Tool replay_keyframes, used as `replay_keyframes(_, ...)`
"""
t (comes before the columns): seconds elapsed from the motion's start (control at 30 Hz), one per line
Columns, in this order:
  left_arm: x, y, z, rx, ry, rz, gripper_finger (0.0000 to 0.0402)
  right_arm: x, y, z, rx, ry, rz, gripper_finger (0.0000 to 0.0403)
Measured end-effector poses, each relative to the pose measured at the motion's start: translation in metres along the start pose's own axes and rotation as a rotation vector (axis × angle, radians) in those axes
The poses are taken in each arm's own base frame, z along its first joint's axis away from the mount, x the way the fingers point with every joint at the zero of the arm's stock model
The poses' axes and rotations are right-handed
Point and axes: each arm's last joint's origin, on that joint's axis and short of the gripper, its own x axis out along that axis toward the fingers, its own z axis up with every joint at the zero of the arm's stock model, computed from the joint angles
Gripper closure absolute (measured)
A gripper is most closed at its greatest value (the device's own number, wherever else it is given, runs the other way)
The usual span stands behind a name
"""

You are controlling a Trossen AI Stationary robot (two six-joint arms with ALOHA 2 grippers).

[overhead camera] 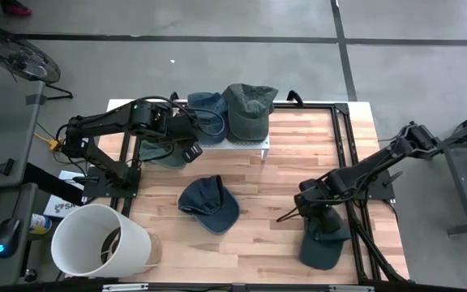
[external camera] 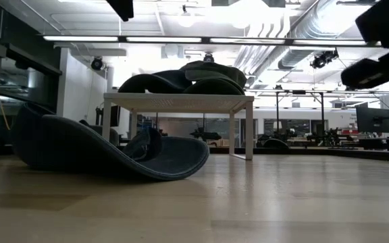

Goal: Pick & Place hat
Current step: Stack the right blue cap on top of the other blue cap on the shelf

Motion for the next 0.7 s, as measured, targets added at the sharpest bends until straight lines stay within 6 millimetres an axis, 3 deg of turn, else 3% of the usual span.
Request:
replay_keyframes(0.1, 0.000, 0.000, 0.000, 0.000, 0.000, 0.000, 0.0254, -0.005, 0.002, 0.004, 0.017, -0.024, 0.001, 0.0388)
replay_keyframes(0.3, 0.000, -0.001, 0.001, -0.008, -0.013, -0.008, 0.0254, -0.023, 0.006, 0.016, 0.066, -0.079, -0.043, 0.0397)
replay_keyframes(0.47, -0.001, -0.007, 0.011, -0.023, -0.091, -0.105, 0.0254, -0.058, 0.015, 0.035, 0.030, -0.200, -0.107, 0.0399)
replay_keyframes(0.7, -0.005, -0.018, 0.026, 0.097, -0.217, -0.300, 0.0254, -0.123, 0.033, 0.060, -0.063, -0.433, -0.099, 0.0400)
